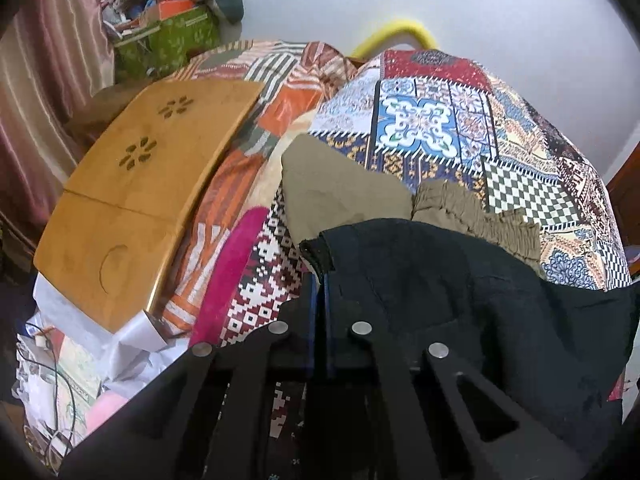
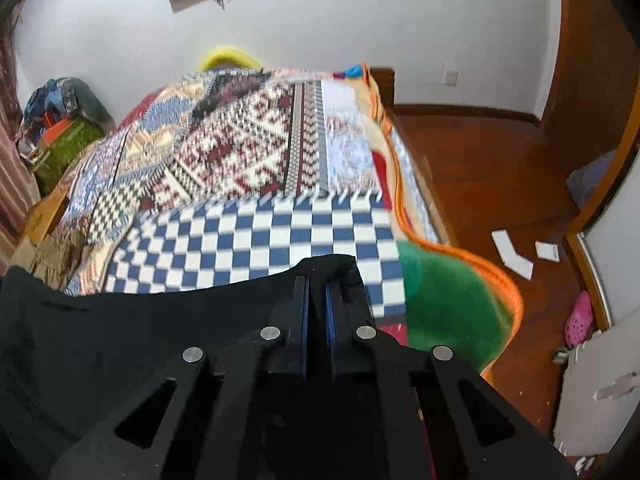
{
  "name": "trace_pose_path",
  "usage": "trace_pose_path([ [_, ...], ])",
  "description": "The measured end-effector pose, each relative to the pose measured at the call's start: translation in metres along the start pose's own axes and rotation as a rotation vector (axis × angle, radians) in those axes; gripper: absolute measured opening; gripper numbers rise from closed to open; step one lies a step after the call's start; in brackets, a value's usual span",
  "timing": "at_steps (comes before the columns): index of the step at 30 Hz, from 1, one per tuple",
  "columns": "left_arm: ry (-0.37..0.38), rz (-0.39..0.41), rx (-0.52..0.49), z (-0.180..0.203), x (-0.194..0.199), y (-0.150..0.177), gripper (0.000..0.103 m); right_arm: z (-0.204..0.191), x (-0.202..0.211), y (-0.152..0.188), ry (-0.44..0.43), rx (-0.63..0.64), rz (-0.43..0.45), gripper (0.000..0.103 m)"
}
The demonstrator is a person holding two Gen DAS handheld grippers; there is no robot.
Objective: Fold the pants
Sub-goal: 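Close the right gripper on one waistband corner while the left gripper grasps the other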
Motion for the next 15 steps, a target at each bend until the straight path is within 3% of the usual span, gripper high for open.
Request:
trace_pose_path([
  [6, 0.006, 0.1, -0.005, 0.001, 0.029, -0.029, 0.0, -0.002, 0.007, -0.023, 0.014, 0.008, 0.052, 0.006],
  [10, 0.026, 0.055, 0.004, 0.001, 0.025, -0.032, 0.0, -0.005, 0.011, -0.022, 0.003, 0.01, 0.062, 0.006],
  [13, 0.047, -0.012, 0.016, 0.005, 0.006, -0.017, 0.018, -0.006, 0.009, -0.015, -0.001, 0.009, 0.051, 0.006],
  [15, 0.061, -0.058, 0.024, 0.009, -0.009, -0.002, 0.048, -0.004, 0.006, -0.009, -0.005, -0.002, 0.037, 0.007],
])
Point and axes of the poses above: each gripper's, at about its wrist camera, not at the fingertips, and x roughly against the way its jaws point, z to its right, y to its underside, the point moved 6 cm from there along -x, roughly the way its jaws point, and after that the axes turned 9 degrees about z, right-handed, at the moved point
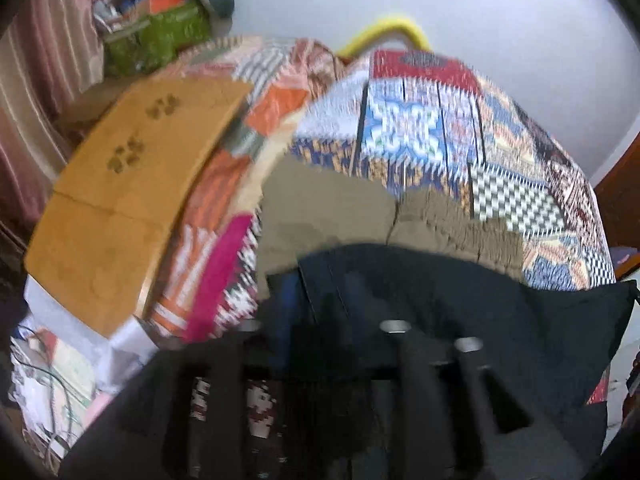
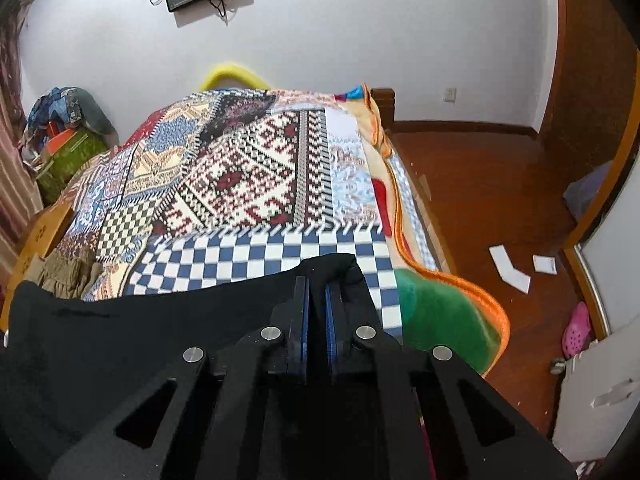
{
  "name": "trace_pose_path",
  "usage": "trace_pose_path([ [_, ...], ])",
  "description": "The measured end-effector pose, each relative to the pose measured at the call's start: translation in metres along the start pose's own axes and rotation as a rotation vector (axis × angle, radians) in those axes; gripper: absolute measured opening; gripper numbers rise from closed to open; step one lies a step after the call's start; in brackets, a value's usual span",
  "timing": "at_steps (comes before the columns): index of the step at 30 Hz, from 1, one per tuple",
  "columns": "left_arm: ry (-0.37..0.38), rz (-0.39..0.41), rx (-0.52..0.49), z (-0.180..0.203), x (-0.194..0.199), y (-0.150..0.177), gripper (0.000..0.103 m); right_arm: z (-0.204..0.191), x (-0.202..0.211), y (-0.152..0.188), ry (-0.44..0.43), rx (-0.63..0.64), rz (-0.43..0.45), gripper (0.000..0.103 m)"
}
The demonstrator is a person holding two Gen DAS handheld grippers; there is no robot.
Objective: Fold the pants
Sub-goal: 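Close the right gripper on one waistband corner while the left gripper grasps the other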
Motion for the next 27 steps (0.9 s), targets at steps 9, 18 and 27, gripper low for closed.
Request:
trace_pose_path([
  [9, 0.03, -0.111, 0.065, -0.007, -0.04, 0.043, 0.079, 0.006, -0.005, 0.021, 0.013, 0.027, -0.05, 0.008],
  [18, 0.093, -0.131, 0.051, 0.0, -0.028, 0.048, 0.034, 0.006, -0.016, 0.04, 0.031, 0.058, -0.114, 0.022],
  [27, 0.054, -0.094, -0.005, 0.006, -0.011, 0.031, 0.028, 0.013, -0.022, 0.053, 0.055, 0.071, -0.147, 0.053],
])
Point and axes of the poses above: each gripper's, at about its wrist camera, not at the fingertips, and x roughly against the way its jaws point, z to its right, y to its underside, the point moved 6 cm from there along -x, roughly the way its jaws point, and after that the axes turned 9 degrees about z, right-handed, at the moved point
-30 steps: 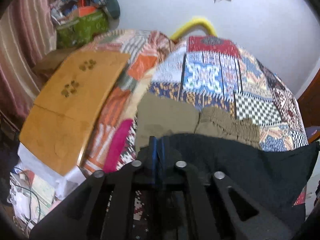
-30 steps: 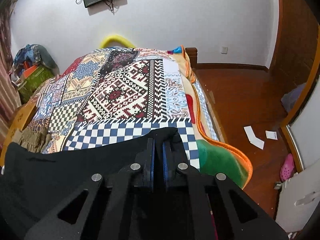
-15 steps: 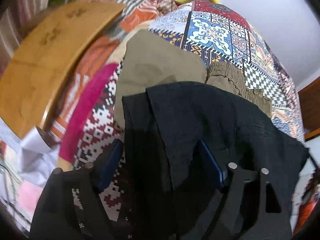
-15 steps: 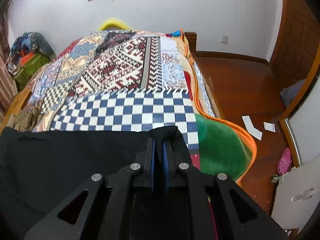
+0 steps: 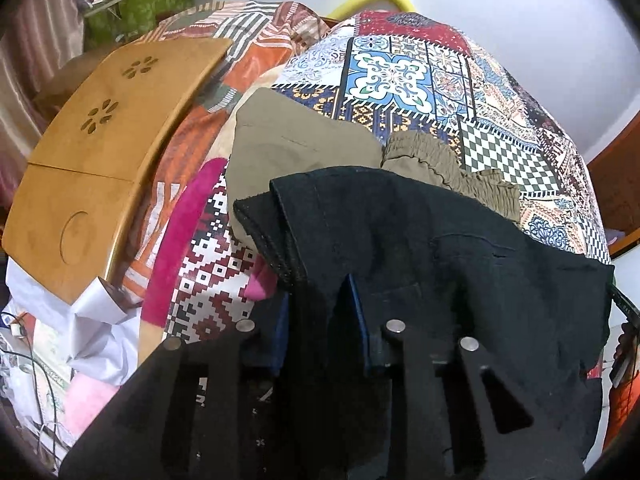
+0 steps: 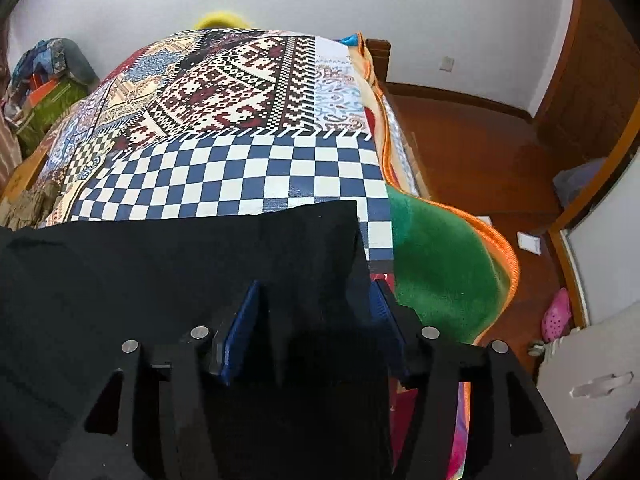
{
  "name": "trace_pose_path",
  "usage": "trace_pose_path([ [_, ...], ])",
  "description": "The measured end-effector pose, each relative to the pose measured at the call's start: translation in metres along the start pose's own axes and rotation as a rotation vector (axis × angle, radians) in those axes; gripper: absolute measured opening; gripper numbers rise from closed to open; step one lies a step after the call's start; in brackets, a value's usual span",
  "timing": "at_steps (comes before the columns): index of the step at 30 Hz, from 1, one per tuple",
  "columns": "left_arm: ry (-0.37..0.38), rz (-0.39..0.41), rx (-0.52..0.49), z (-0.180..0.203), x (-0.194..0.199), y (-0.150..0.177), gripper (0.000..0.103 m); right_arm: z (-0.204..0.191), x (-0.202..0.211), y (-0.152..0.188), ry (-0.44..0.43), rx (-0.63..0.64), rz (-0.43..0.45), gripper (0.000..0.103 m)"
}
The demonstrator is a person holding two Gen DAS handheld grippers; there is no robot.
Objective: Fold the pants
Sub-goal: 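Close the right gripper on one waistband corner while the left gripper grasps the other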
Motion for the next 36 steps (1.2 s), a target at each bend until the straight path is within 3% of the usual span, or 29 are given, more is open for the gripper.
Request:
trace_pose_path([
  [3, -0.012, -0.04, 0.009, -0.001, -0.011, 0.002, 0.03, 0.0, -0.009, 0.002, -0.02, -0.024, -0.021, 0.053],
  [4, -0.018, -0.052, 0.015, -0.003, -0.014, 0.004, 0.03, -0.001, -0.011, 0.002, -0.019, -0.026, -0.021, 0.049],
  [7, -0.016, -0.048, 0.024, -0.004, -0.012, 0.011, 0.03, -0.007, -0.009, 0.0, -0.015, -0.015, -0.009, 0.016],
  [10, -0.026, -0.05, 0.016, -0.003, -0.003, 0.019, 0.013, -0.017, -0.002, 0.0, -0.021, 0.007, 0.004, 0.009],
  [12, -0.029, -0.028, -0.003, 0.0, 0.008, 0.019, 0.008, -0.02, 0.003, 0.0, -0.021, 0.023, 0.015, 0.008],
  [16, -0.008, 0.032, -0.03, 0.01, 0.027, 0.008, 0.006, -0.022, 0.013, -0.003, -0.04, 0.01, 0.036, 0.006],
  [19, 0.007, 0.019, -0.042, 0.018, 0.023, 0.0, 0.007, -0.022, 0.02, -0.008, -0.059, -0.008, 0.053, 0.006],
  [20, 0.011, 0.007, -0.032, 0.018, 0.018, -0.002, 0.009, -0.022, 0.021, -0.01, -0.064, -0.01, 0.055, 0.006],
  [23, 0.03, -0.016, 0.0, 0.017, 0.0, -0.006, 0.04, -0.022, 0.018, -0.014, -0.059, 0.001, 0.054, 0.006],
  [24, 0.026, -0.012, 0.007, 0.015, -0.008, -0.009, 0.045, -0.021, 0.016, -0.014, -0.06, 0.0, 0.049, 0.006],
  [28, -0.01, -0.009, 0.041, 0.009, -0.031, -0.018, 0.045, -0.017, 0.01, -0.011, -0.057, -0.011, 0.042, 0.006],
  [31, -0.013, 0.009, 0.049, 0.007, -0.035, -0.024, 0.032, -0.014, 0.01, -0.01, -0.058, -0.022, 0.043, 0.006],
  [32, -0.02, 0.013, 0.042, 0.008, -0.036, -0.025, 0.023, -0.014, 0.01, -0.011, -0.057, -0.028, 0.046, 0.006],
  [36, -0.054, 0.044, 0.004, 0.014, -0.026, -0.027, 0.012, -0.01, 0.018, -0.019, -0.071, -0.069, 0.075, 0.005],
])
Point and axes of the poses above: each gripper's, at about its wrist camera, not at the fingertips, and x roughly against the way its jaws point, z to its right, y to its underside, the point moved 6 cm from there along -x, roughly the way its jaws point, and after that the axes turned 9 degrees about z, right-handed, at the moved point
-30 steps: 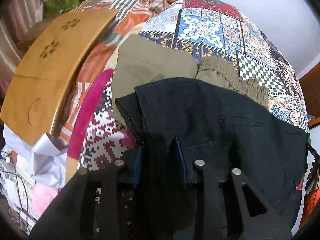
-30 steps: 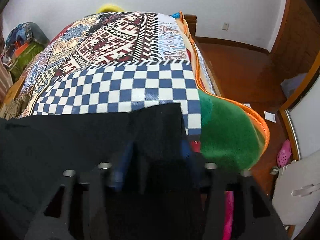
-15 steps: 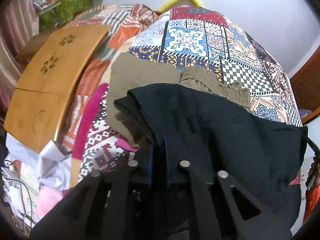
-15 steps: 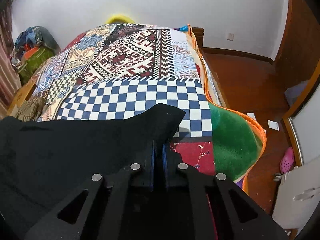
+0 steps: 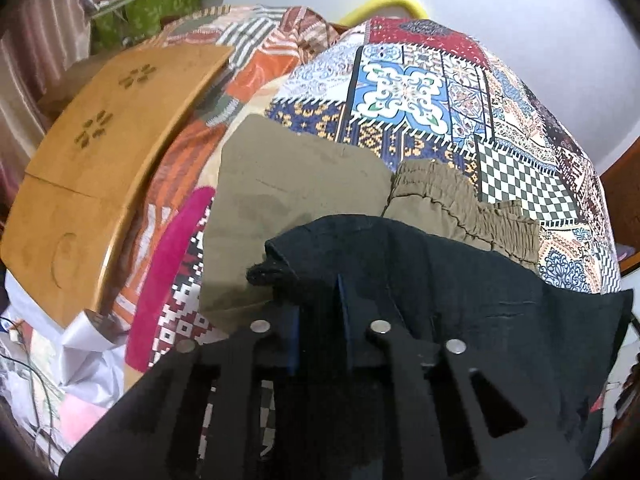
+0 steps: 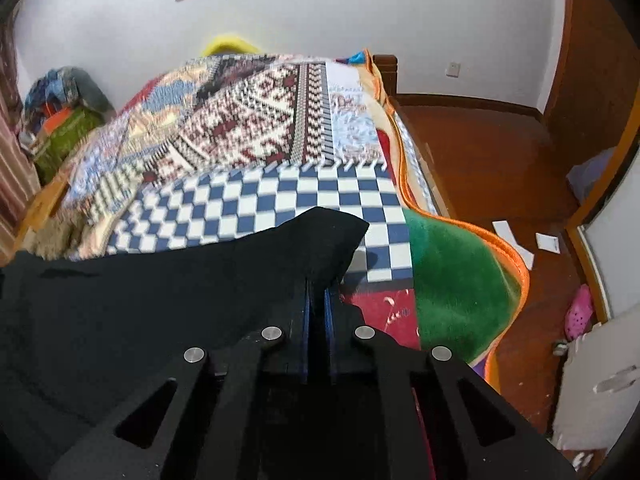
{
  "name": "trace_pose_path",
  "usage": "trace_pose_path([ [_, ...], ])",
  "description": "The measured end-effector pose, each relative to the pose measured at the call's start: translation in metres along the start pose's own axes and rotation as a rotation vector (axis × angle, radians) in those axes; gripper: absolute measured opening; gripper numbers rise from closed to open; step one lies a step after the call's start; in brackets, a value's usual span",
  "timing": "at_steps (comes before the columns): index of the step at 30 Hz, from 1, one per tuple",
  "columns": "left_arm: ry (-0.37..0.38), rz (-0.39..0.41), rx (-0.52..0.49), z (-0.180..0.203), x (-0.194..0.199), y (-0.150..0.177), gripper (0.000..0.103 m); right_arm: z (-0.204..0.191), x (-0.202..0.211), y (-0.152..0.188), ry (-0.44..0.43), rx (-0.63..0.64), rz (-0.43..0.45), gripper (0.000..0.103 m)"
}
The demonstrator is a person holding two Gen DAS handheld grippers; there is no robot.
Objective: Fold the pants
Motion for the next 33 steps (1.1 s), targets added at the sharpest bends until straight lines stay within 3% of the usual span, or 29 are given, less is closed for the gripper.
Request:
trace_pose_path([
  [4, -0.033, 0.041, -0.031, 0.008, 0.015, -0.009, 0.009, -0.006, 0.014, -0.02, -0.006, -0.002, 0.044, 0.005],
  [14, 0.034, 0.197, -0.061, 0.033, 0.086, -0.051, 0.009, -0.017, 0.078, -0.07, 0.008, -0.006, 0.233, 0.004],
  [20, 0.068, 0.23, -0.096, 0.039, 0.121, -0.039, 0.009, -0.016, 0.111, -0.056, -0.001, -0.006, 0.252, 0.004],
  [33, 0.111, 0.255, -0.146, 0.03, 0.196, 0.027, 0.009, -0.003, 0.172, -0.01, -0.015, -0.077, 0.279, 0.004],
])
Point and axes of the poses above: each gripper's, at about its wrist camera, not at the fingertips, and x roughly against the way its jaws point, z to its right, y to its underside, the point moved 6 cm from there along -x, roughly the way its jaws point, and after that the axes turned 9 degrees about z, right-handed, at the moved point
